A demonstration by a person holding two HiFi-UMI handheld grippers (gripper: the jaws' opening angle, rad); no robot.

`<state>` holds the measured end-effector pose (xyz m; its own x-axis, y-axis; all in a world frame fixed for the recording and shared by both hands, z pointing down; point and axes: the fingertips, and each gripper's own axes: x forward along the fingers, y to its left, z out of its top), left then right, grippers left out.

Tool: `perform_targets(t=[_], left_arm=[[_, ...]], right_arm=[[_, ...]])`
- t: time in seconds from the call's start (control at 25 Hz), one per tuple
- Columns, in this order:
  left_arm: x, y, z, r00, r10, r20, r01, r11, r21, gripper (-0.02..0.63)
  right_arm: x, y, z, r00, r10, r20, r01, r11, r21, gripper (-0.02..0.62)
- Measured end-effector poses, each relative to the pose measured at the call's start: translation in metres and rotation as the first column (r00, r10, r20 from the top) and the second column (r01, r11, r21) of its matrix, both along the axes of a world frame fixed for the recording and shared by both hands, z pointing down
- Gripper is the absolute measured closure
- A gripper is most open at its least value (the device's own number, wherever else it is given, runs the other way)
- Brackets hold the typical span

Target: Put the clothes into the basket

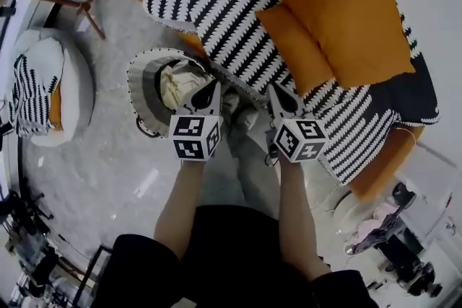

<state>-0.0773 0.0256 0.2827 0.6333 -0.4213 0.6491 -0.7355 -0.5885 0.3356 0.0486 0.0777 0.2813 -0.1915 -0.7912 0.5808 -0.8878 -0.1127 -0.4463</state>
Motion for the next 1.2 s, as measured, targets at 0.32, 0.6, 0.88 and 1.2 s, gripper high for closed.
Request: perform_targets(t=[0.32,0.6,0.88,1.2], left_arm=[[0.168,0.02,-0.124,0.951,0.275,-0.142,-0.255,0.956,0.146,0.597],[0.271,0.093,-0.246,0.861,0.422,-0.285,-0.361,0.9,0.243,0.597],[0.335,0.148,-0.365,0.744,0.614,-0.264,-0.452,0.753,0.479,0.597],[0.359,0.163,-0.42,0.701,0.672,-0.239,-0.443,0.672,0.593,0.597]], right_arm=[[0.156,0.071,-0.12,0.896,0.442,-0.054,-0.426,0.886,0.184,0.583],[0.234,0.159,-0.245,0.763,0.628,-0.156,-0.556,0.759,0.338,0.583],[0.278,0.208,-0.37,0.673,0.719,-0.174,-0.535,0.635,0.557,0.583],[0.289,0.221,-0.419,0.644,0.733,-0.217,-0.477,0.607,0.635,0.583]])
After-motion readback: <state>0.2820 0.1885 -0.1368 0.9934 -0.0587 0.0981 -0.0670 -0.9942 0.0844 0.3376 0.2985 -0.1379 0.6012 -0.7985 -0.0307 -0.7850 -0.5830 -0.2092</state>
